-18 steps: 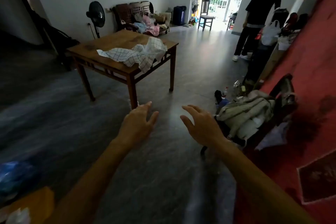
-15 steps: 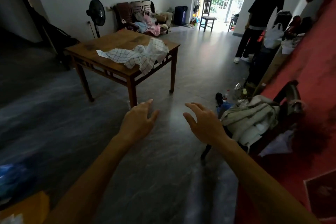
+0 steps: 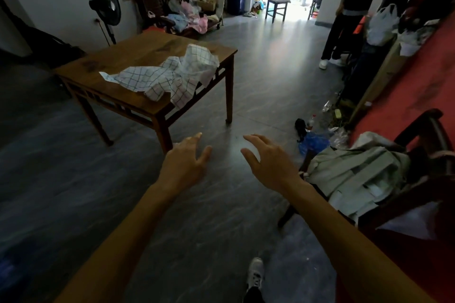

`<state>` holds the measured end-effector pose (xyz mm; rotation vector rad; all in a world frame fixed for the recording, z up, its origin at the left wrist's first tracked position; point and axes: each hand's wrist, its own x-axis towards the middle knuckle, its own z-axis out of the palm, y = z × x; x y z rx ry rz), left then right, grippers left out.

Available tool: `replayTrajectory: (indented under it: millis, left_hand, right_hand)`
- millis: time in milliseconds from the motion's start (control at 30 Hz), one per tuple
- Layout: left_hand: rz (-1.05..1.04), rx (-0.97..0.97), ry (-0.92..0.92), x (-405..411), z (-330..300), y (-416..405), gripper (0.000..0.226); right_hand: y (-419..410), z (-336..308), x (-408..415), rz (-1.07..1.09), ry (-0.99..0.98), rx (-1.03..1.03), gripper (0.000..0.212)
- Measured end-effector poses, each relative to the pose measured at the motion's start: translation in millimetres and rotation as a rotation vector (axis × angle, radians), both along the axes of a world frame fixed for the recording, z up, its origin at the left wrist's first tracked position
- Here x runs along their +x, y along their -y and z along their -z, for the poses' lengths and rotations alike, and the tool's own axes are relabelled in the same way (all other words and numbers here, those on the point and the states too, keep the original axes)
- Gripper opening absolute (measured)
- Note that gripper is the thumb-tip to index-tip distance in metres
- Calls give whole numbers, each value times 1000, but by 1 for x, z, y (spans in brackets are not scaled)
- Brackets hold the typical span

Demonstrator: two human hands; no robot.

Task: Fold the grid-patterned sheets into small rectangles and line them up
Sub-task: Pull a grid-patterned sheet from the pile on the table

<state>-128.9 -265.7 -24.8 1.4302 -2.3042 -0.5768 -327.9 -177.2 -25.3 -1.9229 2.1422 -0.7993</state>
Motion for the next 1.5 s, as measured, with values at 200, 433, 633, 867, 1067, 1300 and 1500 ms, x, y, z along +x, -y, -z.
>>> replayTrajectory:
  millis: [200, 433, 633, 867, 1067, 1300, 1500]
  left_hand:
    - [-17, -23, 50, -82, 2, 83, 58]
    - [-64, -17, 32, -140, -9, 186, 57]
    - [-118, 19, -11, -162, 5, 264, 56]
    - [-183, 14, -115, -163, 20, 385, 53]
    - [-199, 78, -226, -182, 29, 504, 50]
    - [-212, 112, -231, -192, 40, 606, 46]
    - [-236, 134, -188, -204, 55, 681, 48]
  right_hand:
    - [98, 22, -73, -33, 45, 16, 44]
    - [205, 10, -140, -88, 86, 18, 44]
    - [298, 16, -166, -140, 70, 74, 45]
    - [427, 27, -177, -187, 21, 135, 47]
    - [526, 14, -193, -168, -55, 221, 46]
    - [638, 16, -206, -166, -53, 209, 46]
    - [719, 36, -219, -192, -51, 251, 47]
